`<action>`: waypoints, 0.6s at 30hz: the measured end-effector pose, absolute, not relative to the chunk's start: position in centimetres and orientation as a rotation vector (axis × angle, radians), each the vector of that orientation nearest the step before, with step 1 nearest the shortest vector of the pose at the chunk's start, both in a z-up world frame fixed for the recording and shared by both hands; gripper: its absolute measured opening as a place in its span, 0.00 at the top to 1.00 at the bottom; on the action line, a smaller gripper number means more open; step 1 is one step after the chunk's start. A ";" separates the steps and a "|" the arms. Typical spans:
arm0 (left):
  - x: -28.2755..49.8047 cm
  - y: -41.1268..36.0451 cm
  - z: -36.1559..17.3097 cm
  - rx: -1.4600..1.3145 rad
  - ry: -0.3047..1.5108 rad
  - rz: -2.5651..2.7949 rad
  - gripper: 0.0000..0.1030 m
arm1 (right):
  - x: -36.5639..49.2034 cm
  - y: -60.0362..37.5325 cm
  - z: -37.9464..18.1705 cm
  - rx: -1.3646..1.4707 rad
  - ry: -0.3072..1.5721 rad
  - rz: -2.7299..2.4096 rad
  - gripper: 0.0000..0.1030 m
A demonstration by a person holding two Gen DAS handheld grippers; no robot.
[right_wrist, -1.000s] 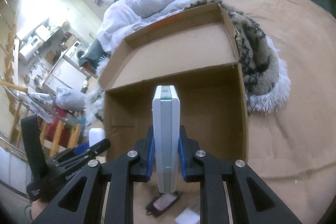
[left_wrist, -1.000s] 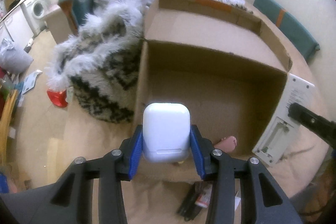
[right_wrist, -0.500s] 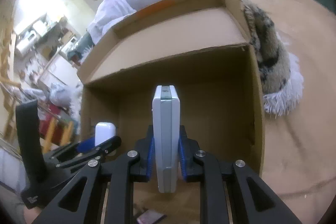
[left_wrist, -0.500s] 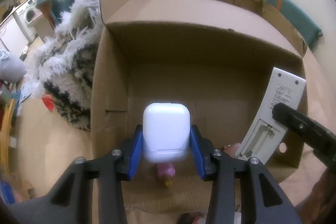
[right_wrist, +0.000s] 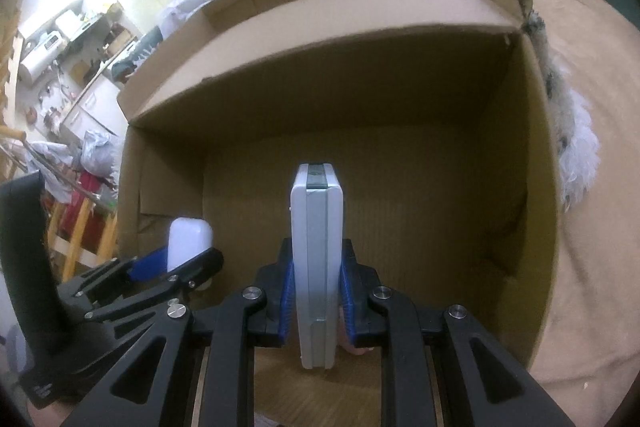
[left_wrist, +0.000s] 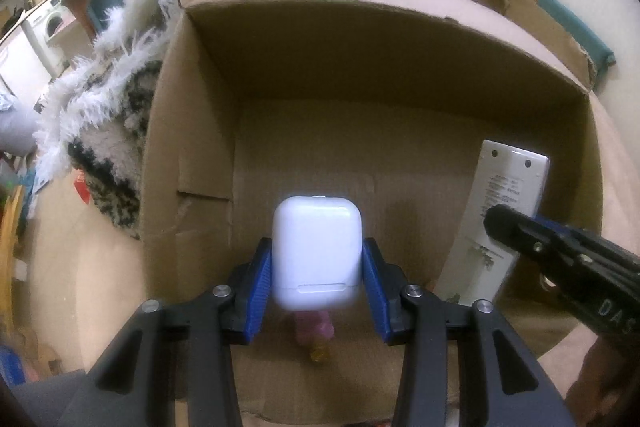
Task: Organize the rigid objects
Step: 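Lift the earbud case and white panel and move both over the box, then lower both items into the box and open both grippers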
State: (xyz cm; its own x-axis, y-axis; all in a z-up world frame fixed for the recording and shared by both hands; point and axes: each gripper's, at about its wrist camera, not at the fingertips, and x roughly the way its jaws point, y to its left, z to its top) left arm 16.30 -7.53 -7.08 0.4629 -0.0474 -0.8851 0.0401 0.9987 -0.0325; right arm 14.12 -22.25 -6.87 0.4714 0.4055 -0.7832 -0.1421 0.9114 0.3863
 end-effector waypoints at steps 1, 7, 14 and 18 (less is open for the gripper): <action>16.3 -7.5 -7.2 -0.008 1.094 -0.054 0.62 | 14.2 -22.3 -7.0 0.289 1.037 0.342 0.79; 16.4 -8.1 -8.1 -0.014 1.117 -0.063 0.62 | 14.9 -22.6 -7.6 0.295 1.067 0.320 0.79; 16.9 -8.1 -8.2 -0.003 1.124 -0.060 0.60 | 15.1 -23.2 -7.2 0.327 1.048 0.295 0.74; 16.7 -8.6 -7.8 0.006 1.136 -0.061 0.48 | 15.1 -23.9 -7.0 0.366 1.046 0.293 0.43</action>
State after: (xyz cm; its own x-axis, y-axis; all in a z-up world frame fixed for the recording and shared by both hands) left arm 16.71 -8.56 -7.81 0.4194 -0.0455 -0.9067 0.0517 0.9983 -0.0262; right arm 15.07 -23.86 -7.02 0.4718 0.4044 -0.7835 -0.0620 0.9016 0.4281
